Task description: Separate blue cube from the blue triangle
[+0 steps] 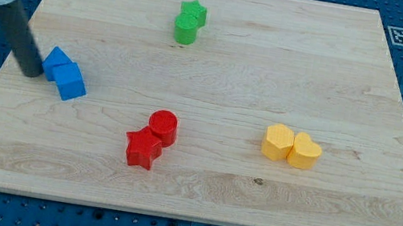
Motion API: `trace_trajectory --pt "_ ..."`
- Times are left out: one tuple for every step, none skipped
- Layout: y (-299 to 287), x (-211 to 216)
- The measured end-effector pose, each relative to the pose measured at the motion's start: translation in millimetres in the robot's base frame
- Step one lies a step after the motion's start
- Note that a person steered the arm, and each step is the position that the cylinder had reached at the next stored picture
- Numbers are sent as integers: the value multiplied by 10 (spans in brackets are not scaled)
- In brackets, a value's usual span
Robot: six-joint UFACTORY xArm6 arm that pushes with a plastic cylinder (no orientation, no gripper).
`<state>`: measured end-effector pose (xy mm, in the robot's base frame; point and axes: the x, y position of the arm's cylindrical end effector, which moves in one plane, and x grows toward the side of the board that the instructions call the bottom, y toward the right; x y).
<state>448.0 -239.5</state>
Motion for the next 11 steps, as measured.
trace_trajectory --pt "70 33" --pt "-61 438" --pt "162 454" --pt "622 223" --pt "692 147" --pt "527 20" --pt "416 -231" --pt "884 -269" --pt "946 -218" --pt "437 -154" --pt "498 6"
